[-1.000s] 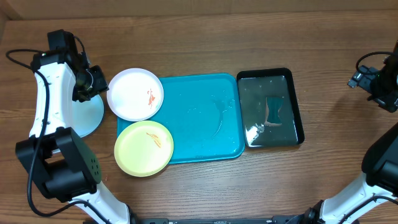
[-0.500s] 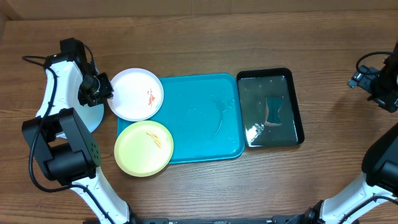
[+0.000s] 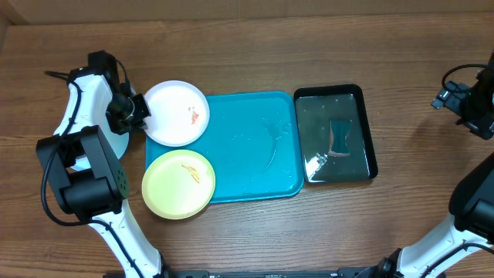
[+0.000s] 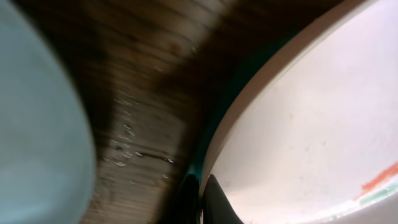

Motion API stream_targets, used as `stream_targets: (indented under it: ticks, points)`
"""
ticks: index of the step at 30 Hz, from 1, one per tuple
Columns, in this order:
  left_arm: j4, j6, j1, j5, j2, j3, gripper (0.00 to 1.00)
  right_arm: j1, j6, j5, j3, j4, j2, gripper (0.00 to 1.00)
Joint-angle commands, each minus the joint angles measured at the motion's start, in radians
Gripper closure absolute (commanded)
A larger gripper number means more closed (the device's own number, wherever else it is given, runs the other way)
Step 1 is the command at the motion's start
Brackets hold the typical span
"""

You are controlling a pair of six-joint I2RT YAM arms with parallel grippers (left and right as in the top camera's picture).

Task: Clean dirty plates on tray and stack at the side
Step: 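Release the plate, then grasp the pink-rimmed plate's rim with the left gripper, then drag the pink-rimmed plate onto the teal tray center with the left gripper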

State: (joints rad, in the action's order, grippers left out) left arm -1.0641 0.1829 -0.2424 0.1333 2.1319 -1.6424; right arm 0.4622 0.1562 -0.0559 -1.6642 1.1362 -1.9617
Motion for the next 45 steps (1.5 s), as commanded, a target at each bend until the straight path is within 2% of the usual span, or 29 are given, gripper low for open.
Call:
stream_targets:
  ticks: [1,6,11,16,23,28,30,31,33,34,35,40,45]
  points:
    - [-0.034,-0.018,0.035,0.134,-0.006,-0.025,0.96,0.000,0.000,-0.003,-0.010,-0.005,0.028,0.00]
    - [-0.066,-0.023,0.106,0.186,-0.006,-0.025,0.96,0.000,0.000,-0.003,-0.010,-0.005,0.028,0.00]
    - [-0.110,-0.018,0.233,0.208,-0.006,-0.025,0.96,0.000,0.000,-0.003,-0.010,-0.005,0.028,0.00]
    - [-0.132,0.050,0.365,0.195,-0.006,-0.024,0.96,0.000,0.000,-0.003,-0.010,-0.005,0.028,0.00]
    - [-0.132,0.216,0.484,-0.015,-0.006,-0.024,0.96,0.000,0.000,-0.003,-0.010,-0.005,0.028,0.00]
    - [-0.133,0.290,0.503,-0.029,-0.006,-0.024,0.96,0.000,0.000,-0.003,-0.010,-0.005,0.028,0.00]
    - [-0.136,0.289,0.503,-0.029,-0.006,-0.022,0.94,0.000,0.000,-0.003,-0.010,-0.005,0.028,0.00]
    - [-0.135,0.289,0.503,-0.030,-0.006,-0.022,0.88,0.000,0.000,-0.003,-0.010,-0.005,0.028,0.00]
    - [-0.113,0.271,0.503,-0.033,-0.006,-0.022,0.67,0.000,0.000,-0.003,-0.010,-0.005,0.028,0.00]
    - [-0.093,0.248,0.503,-0.032,-0.006,-0.022,0.60,0.000,0.000,-0.003,-0.010,-0.005,0.028,0.00]
    - [-0.076,0.226,0.503,-0.032,-0.006,-0.022,0.58,0.000,0.000,-0.003,-0.010,-0.005,0.028,0.00]
    - [-0.012,0.105,0.504,-0.033,-0.006,-0.022,0.60,0.000,0.000,-0.003,-0.010,-0.005,0.028,0.00]
    - [-0.023,0.082,0.513,-0.066,-0.006,-0.020,0.65,0.000,0.000,-0.003,-0.010,-0.005,0.028,0.00]
